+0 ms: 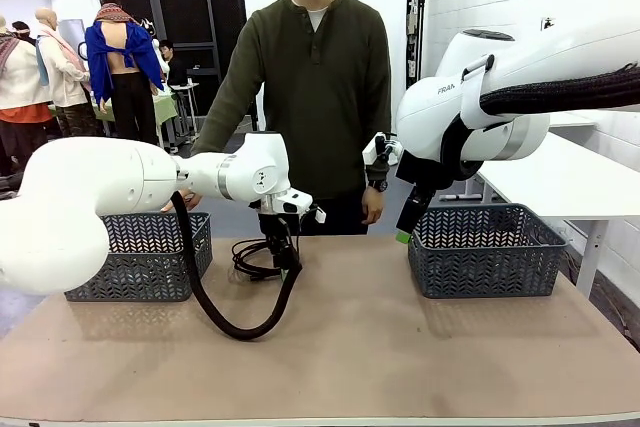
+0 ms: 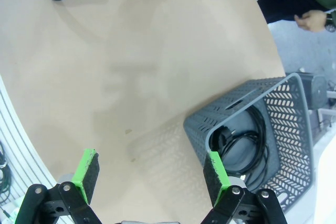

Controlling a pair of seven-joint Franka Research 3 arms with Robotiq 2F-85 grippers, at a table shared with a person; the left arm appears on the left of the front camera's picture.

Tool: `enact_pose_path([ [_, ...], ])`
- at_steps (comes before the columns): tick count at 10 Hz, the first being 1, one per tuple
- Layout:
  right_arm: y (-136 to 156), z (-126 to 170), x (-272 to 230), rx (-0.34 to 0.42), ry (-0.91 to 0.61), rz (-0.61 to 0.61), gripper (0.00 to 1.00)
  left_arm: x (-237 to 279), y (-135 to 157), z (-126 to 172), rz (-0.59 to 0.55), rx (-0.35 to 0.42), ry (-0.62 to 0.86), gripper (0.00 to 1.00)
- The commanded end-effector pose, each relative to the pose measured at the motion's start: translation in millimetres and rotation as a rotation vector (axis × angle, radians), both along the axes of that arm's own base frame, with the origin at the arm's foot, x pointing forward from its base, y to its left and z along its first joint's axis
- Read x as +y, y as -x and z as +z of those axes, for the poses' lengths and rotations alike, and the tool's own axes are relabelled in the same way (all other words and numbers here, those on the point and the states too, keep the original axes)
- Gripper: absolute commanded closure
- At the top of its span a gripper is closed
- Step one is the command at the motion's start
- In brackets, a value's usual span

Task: Organize the cables according to human instructions.
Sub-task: Pick up a bundle of cables and place it in the basket indicated by the human.

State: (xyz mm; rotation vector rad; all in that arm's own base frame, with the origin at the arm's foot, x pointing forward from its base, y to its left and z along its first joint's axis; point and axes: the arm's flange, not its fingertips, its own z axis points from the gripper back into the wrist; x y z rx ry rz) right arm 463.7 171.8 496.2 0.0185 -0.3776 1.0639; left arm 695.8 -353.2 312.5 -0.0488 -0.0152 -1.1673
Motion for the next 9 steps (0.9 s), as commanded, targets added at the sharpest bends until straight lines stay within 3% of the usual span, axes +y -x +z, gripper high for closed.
enact_pose_path([
  [1,-0.1,-0.4,-1.0,0.002,0.011,-0.003,0.00,-8.6,-18.3,8.3,-0.006,-0.015,-0.034,0.73],
  [2,-0.1,-0.4,-1.0,0.002,0.011,-0.003,0.00,-8.4,-19.1,9.1,-0.001,-0.015,-0.034,0.92],
  [3,-0.1,-0.4,-1.0,0.002,0.011,-0.003,0.00,-8.3,-20.0,11.0,0.003,-0.016,-0.032,1.00],
  [9,-0.1,-0.4,-1.0,0.002,0.011,-0.003,0.00,-4.6,-22.3,16.5,0.007,-0.025,-0.041,1.00],
])
